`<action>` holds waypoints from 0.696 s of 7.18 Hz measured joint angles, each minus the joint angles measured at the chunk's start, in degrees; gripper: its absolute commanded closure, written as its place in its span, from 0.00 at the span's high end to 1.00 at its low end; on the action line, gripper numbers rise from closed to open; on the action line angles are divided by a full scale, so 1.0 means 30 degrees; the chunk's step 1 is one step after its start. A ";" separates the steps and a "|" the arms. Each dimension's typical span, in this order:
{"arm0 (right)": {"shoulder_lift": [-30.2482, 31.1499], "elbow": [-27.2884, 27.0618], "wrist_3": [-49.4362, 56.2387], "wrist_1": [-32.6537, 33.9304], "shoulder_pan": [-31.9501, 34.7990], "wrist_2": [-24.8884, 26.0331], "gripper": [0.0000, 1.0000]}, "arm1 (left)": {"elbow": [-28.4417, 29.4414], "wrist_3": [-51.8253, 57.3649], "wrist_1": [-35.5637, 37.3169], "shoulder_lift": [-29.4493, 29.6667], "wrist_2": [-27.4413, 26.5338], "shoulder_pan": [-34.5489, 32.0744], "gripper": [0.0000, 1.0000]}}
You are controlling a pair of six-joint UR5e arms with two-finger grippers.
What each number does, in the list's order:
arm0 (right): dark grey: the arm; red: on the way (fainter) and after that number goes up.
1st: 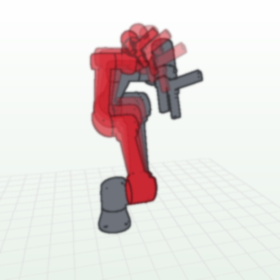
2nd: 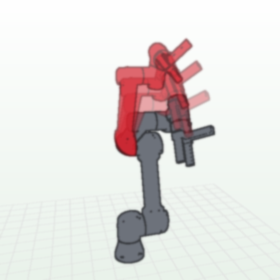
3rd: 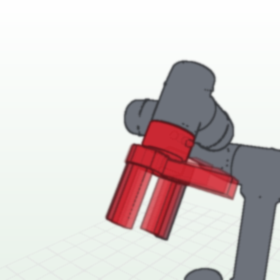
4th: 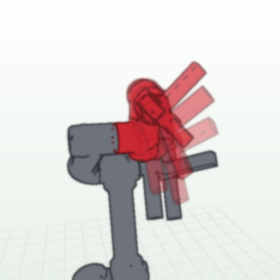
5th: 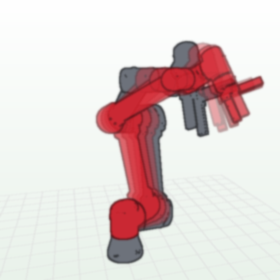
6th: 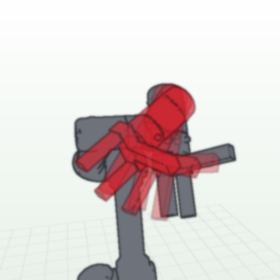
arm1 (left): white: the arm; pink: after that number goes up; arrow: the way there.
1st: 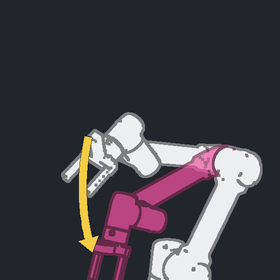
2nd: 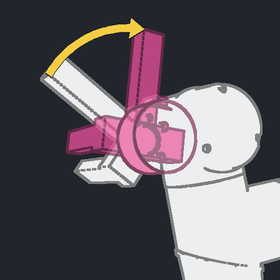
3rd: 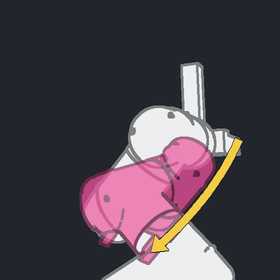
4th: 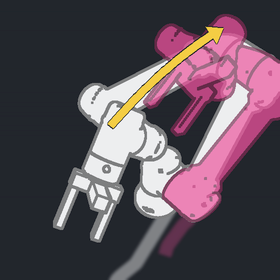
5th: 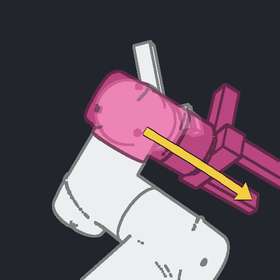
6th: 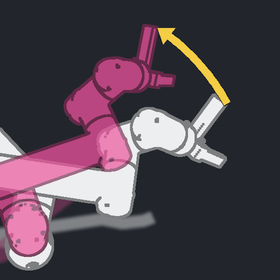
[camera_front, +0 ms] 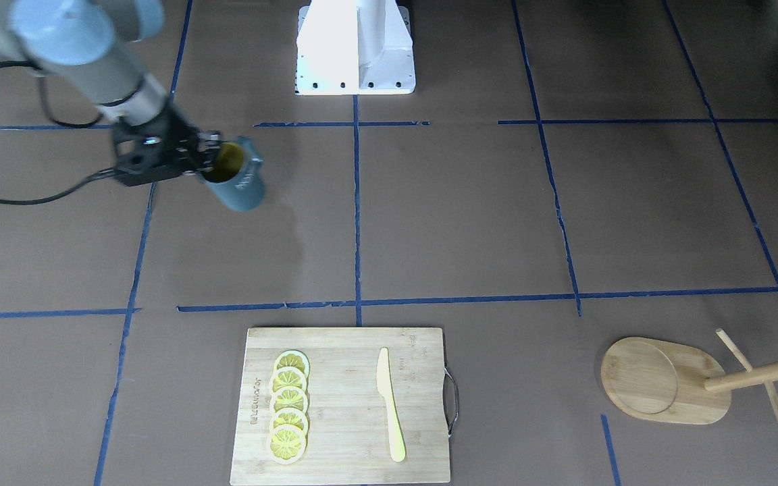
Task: Hang cup on storage rack
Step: 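Carry the teal mug to the table center and set it down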
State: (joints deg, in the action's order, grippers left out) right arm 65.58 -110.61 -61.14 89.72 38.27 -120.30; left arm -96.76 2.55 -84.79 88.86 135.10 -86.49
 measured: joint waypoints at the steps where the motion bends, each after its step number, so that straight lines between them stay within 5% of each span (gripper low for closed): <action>1: -0.2467 0.1599 -0.2053 0.0793 -0.1124 0.1027 0.00 | -0.0009 0.0000 -0.0004 0.0000 0.0013 0.0026 1.00; 5: -0.5609 0.6114 -0.5801 -0.0842 -0.2380 0.1784 0.15 | -0.0076 0.0000 -0.0007 -0.0018 0.0053 0.0058 1.00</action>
State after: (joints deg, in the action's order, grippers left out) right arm 48.75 -92.26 -78.54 87.20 31.13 -114.95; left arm -96.99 2.55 -84.81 88.80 135.26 -86.31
